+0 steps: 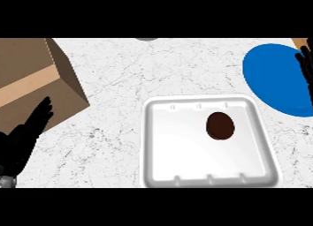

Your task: Pick the cupcake from the tray and place it in the plate

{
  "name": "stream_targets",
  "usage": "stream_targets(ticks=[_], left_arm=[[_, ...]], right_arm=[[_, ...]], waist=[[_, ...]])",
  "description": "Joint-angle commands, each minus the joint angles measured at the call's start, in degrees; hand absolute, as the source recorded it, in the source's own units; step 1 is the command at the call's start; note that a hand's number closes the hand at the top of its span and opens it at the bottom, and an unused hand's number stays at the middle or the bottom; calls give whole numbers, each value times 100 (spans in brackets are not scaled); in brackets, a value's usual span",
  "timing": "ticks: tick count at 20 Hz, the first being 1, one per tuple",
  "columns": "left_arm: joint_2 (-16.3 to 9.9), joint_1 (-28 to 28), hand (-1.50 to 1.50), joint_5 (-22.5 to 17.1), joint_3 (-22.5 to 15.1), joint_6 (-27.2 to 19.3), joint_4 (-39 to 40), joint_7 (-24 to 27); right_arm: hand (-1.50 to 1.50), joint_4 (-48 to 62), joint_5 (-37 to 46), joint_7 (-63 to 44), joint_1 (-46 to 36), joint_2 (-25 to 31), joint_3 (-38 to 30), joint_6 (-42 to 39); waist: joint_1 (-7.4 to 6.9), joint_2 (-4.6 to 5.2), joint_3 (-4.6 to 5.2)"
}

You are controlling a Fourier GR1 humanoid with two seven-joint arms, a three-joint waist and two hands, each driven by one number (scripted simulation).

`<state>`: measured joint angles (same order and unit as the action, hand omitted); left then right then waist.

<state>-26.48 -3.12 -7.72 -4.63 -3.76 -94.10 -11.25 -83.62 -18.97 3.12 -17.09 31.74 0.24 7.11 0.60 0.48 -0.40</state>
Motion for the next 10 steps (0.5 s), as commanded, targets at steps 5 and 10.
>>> stream_targets(ticks=[5,10], left_arm=[[481,201,0,73,-154,-329,179,-52],[756,93,0,41,-247,-482,414,-175]], right_arm=[[150,-348,-1173,-129,-516,-479,1567,-2927],[150,-1351,1748,1703,-1366,979,1587,-2647]], waist=[[-639,116,21],[-317,-25,30]])
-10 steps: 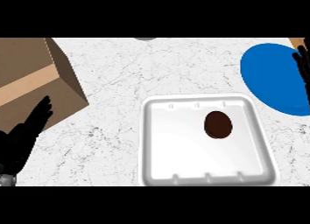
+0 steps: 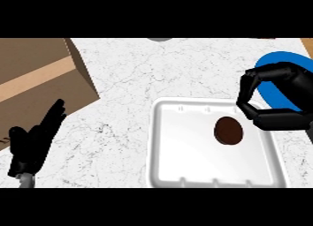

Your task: Pick the cupcake from the tray and place it in the plate

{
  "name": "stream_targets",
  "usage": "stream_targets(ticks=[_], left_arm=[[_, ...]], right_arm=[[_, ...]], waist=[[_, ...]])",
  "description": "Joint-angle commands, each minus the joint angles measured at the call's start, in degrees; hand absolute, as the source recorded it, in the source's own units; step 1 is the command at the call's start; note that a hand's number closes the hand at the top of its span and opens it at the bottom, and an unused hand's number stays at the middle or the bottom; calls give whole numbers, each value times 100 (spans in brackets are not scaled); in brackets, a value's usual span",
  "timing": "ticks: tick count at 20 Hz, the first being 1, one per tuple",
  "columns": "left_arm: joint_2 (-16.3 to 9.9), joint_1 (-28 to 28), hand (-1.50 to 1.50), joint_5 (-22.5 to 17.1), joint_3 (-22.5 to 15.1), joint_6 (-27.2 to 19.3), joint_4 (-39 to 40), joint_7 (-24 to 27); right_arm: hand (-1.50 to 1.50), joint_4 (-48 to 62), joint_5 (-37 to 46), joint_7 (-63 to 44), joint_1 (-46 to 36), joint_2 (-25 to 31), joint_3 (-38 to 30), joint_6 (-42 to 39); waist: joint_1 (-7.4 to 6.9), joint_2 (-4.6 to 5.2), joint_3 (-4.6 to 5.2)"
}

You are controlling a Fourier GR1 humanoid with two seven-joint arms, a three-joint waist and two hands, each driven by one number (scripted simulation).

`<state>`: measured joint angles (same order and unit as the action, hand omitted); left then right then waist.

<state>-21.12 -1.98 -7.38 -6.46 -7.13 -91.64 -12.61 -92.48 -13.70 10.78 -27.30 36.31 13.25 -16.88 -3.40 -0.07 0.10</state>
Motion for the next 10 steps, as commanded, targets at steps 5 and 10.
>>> stream_targets(ticks=[5,10], left_arm=[[558,344,0,178,-202,-445,247,-71],[675,386,0,363,-258,-619,398,-58]], right_arm=[[-150,1477,-755,1818,991,-791,556,-1333],[-150,2191,195,3468,612,-131,906,-2918]], waist=[[31,286,-67],[61,132,-47]])
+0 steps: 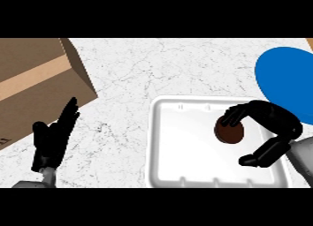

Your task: Pick the cupcake from the tray and place it in the plate

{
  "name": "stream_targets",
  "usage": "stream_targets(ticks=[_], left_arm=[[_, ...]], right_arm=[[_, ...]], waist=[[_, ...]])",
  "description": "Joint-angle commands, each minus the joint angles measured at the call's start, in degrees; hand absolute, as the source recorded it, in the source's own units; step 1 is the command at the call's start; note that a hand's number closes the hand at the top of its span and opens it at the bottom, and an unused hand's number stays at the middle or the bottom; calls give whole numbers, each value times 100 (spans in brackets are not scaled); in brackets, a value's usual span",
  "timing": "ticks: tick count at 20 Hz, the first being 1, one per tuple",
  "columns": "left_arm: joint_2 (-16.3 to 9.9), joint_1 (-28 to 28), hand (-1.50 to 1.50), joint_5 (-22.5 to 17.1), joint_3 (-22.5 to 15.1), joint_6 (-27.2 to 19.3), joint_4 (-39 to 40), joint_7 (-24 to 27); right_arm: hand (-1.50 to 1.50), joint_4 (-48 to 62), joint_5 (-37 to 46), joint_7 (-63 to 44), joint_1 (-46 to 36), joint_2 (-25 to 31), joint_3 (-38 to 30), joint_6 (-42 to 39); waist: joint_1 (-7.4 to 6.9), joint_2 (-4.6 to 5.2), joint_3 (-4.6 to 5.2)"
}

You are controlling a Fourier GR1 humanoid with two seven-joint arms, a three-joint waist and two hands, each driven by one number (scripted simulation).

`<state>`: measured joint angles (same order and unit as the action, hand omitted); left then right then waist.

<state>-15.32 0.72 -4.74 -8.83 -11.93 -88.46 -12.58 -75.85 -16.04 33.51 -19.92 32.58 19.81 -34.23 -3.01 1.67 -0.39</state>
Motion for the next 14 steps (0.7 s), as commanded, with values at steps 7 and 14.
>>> stream_targets(ticks=[7,14], left_arm=[[158,366,0,144,17,-140,400,-66],[337,414,0,241,2,-241,601,6]], right_arm=[[-150,710,2373,2009,-1150,740,617,368],[-150,1277,3544,2412,-1951,1043,1337,830]], waist=[[-8,-58,17],[105,-113,35]])
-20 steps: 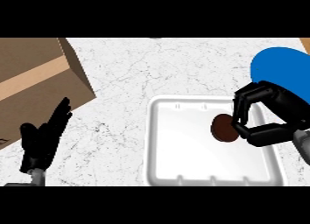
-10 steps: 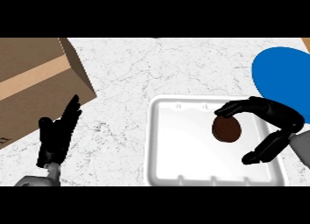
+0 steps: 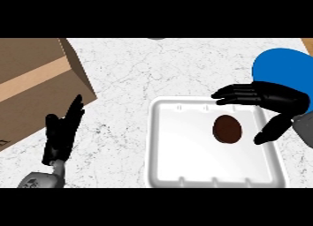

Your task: Pick the cupcake from the tray and place it in the plate

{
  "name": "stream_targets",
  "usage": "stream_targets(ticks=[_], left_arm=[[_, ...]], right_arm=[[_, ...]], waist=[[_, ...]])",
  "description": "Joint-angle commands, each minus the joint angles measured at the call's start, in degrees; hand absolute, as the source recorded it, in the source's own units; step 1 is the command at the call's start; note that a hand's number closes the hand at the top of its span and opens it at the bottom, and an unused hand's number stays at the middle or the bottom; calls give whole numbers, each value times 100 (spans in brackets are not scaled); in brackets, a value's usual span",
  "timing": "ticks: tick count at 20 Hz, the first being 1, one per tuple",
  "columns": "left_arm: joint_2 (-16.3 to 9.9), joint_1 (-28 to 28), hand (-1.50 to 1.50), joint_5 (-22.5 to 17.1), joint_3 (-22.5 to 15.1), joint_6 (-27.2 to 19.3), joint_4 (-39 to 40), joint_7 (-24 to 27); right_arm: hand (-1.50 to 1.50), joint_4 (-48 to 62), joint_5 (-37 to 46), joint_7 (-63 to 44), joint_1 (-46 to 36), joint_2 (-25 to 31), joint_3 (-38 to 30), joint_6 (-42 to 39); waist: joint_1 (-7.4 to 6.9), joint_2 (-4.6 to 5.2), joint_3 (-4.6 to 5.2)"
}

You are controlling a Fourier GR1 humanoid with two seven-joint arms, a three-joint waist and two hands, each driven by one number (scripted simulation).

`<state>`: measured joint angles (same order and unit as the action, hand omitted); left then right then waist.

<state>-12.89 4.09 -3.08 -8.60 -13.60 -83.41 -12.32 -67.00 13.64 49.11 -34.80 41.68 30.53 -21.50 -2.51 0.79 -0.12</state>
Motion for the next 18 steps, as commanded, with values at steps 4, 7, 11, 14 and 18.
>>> stream_targets(ticks=[4,7,11,14,18], left_arm=[[200,97,0,193,-53,-195,191,29],[151,-310,0,160,-119,-75,-80,93],[56,365,0,97,215,-46,199,-257],[-6,-355,0,56,128,144,-242,-1],[-7,-175,0,54,261,150,-125,-71]], right_arm=[[-150,550,1249,638,-678,153,919,-420],[-150,878,1547,709,-957,108,1143,-470],[-150,1144,1892,651,-952,-305,1383,-222],[-150,1482,2006,728,-997,-476,1271,-178],[-150,1806,2299,576,-1047,-983,1464,26]], waist=[[84,-36,11],[52,-43,11],[173,-49,11],[156,-68,11],[151,-62,11]])
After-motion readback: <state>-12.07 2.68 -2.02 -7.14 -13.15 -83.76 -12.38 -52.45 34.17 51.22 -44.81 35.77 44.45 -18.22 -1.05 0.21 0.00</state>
